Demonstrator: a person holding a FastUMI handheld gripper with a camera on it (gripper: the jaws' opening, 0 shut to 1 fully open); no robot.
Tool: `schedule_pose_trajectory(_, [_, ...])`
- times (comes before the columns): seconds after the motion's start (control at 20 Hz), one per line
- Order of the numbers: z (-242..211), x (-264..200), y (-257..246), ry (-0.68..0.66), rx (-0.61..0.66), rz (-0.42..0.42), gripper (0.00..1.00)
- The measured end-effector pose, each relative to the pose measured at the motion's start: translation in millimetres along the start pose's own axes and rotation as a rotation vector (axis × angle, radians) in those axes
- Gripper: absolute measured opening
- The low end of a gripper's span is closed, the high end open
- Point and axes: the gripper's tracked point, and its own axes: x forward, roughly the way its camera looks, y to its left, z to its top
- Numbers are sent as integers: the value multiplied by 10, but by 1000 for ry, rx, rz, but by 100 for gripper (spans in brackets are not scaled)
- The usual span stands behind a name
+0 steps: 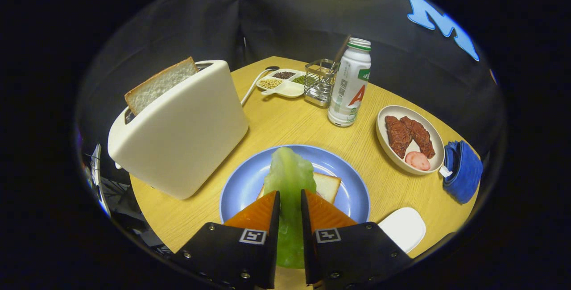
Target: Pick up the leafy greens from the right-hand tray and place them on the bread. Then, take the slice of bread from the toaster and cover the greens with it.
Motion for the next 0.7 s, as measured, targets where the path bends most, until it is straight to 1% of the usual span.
schedule_pose_trajectory(0.1, [29, -22, -4, -13, 10, 2, 34])
schedule_pose_trajectory(0.2, [60, -51, -16, -36, 16, -1, 34])
schedule_pose_trajectory(0.25, [79, -74, -37, -50, 15, -9, 36])
schedule_pose_trajectory(0.3, [96, -103, -51, -58, 8, -15, 47])
schedule_pose_trajectory(0.35, [97, -140, -56, -68, 4, -18, 54])
schedule_pose_trajectory(0.5, [142, -268, 38, -126, 33, 8, 54])
schedule_pose_trajectory(0.7, [241, -528, 136, -269, 62, -1, 54])
